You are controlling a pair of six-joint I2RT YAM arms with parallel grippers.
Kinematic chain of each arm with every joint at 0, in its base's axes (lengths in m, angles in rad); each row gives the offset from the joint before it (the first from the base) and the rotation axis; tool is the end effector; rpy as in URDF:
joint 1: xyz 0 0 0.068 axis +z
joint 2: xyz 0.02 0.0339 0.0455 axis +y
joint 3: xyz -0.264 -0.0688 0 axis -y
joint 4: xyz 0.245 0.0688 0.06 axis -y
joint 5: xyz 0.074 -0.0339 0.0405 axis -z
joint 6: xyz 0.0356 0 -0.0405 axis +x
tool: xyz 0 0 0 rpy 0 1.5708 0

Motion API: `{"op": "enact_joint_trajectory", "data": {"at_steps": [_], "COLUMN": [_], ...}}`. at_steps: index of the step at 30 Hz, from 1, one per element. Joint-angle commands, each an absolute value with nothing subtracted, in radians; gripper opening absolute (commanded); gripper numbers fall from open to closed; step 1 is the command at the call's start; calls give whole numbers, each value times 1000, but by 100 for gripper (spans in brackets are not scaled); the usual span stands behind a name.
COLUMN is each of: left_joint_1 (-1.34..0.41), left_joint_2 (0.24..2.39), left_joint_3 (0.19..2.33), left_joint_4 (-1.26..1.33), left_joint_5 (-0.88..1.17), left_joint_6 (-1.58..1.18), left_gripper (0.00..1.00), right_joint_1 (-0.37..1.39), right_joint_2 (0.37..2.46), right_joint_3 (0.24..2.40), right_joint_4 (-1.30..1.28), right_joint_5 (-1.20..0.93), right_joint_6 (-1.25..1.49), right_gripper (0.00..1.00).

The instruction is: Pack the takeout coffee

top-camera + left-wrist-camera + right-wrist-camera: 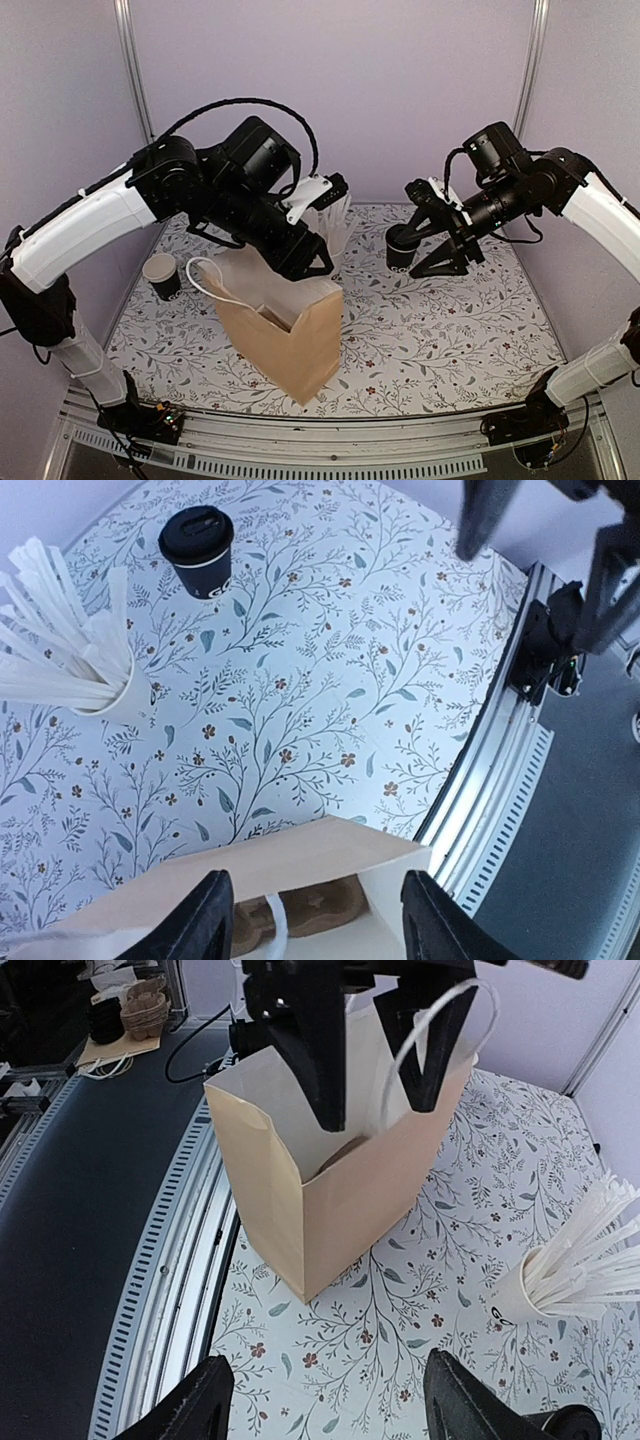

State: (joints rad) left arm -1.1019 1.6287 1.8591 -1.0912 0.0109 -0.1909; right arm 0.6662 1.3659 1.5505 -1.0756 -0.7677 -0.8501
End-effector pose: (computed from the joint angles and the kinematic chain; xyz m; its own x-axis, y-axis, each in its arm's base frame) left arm 0.1495 -0.2959 0.4083 -0.5063 0.5797 -0.6384 0.8139 0.5658 -0.1318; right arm 0.1881 0.1793 0.3985 0.1885 -0.5395 -0.8206 -0.9793 -0.1659 -0.1159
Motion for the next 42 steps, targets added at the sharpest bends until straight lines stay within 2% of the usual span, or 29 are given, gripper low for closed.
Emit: {"op": "enact_joint_trajectory", "data": {"at_steps": [1, 3, 8, 15, 26, 42], "left_joint_1": [-1009, -959, -853, -856, -862, -868], "left_joint_2": [1660, 1674, 1672, 1570, 1463, 1382], "left_joint_3": [1867, 1885, 1876, 1776, 1617, 1719], "left_joint_4": [-1043, -1054, -1090, -1131, -1126, -1033], "left_joint_5": [106, 181, 447, 483, 476, 600], "left_joint_6": [-212, -233, -285, -339, -251, -203], "left_gripper": [60, 59, 49, 48, 50, 52], "right_joint_1": [661, 661, 664, 681, 700, 707], "right_joint_2": [1404, 1424, 1490, 1523, 1564, 1563], "right_joint_3": [1554, 1562, 1597, 1603, 1629, 1612], "right_joint_4": [-1049, -1031, -1026, -1034, -1044, -1045], "right_joint_5": [-846, -859, -895, -908, -903, -888], "right_joint_6": [-835, -802, -778, -785, -791, -788], "right_gripper": [67, 66, 66, 66, 67, 67]}}
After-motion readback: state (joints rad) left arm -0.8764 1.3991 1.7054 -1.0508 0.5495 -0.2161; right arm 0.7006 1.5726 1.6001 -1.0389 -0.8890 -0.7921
